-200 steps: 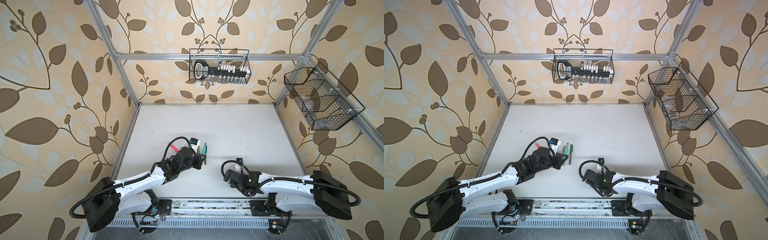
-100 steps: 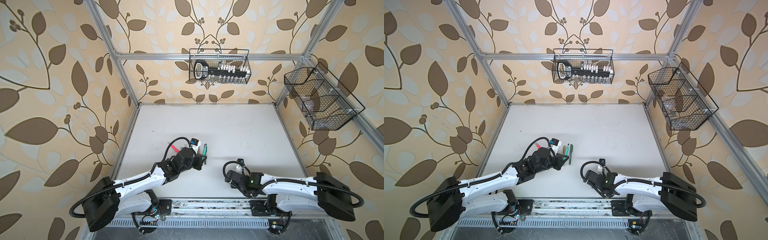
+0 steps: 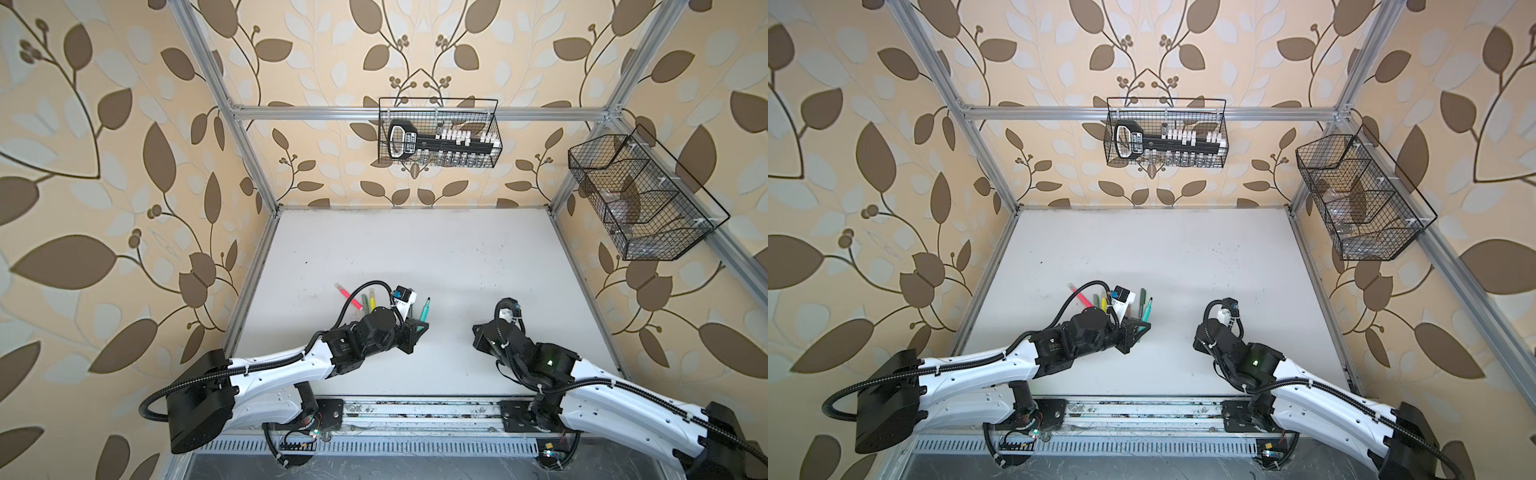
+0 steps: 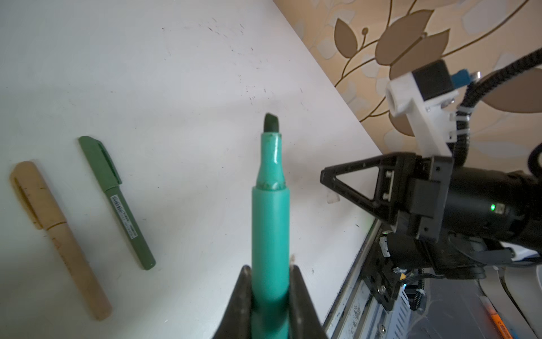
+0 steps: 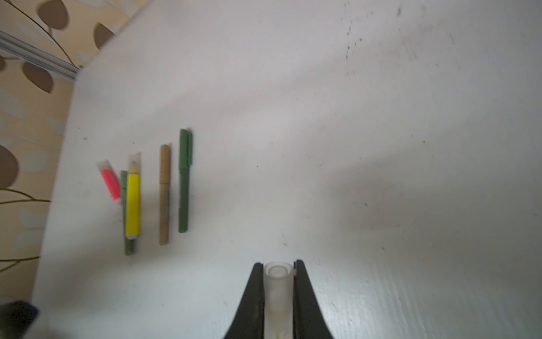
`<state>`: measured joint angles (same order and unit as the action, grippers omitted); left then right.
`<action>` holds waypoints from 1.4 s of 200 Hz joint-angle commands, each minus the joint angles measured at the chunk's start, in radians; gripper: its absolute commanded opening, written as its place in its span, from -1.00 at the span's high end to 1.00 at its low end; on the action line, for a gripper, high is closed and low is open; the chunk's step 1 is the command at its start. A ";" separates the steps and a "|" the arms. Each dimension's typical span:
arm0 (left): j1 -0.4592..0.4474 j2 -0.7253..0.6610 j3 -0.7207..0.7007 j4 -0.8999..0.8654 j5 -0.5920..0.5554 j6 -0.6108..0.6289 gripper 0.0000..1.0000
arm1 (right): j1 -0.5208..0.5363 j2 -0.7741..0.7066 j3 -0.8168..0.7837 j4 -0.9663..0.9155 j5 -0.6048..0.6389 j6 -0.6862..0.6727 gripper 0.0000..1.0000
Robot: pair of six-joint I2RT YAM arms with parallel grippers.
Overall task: Insert pens into pen caps
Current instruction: Pick up a pen cap from the bottom-center of the table, then put on the pen cap to the pen.
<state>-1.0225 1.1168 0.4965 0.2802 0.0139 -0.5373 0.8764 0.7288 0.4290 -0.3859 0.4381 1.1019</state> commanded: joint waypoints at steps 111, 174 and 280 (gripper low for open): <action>-0.170 0.139 -0.007 0.271 -0.129 0.005 1.00 | 0.009 0.058 0.138 0.434 -0.001 -0.050 1.00; -0.171 0.140 0.003 0.263 -0.141 0.005 1.00 | 0.052 0.125 0.129 0.503 -0.033 -0.031 1.00; -0.171 0.120 -0.003 0.259 -0.150 0.013 1.00 | 0.114 0.157 0.082 0.519 0.013 -0.007 1.00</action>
<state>-1.1854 1.2594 0.4751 0.4992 -0.1131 -0.5491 0.9863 0.8703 0.5304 0.1184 0.4232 1.0809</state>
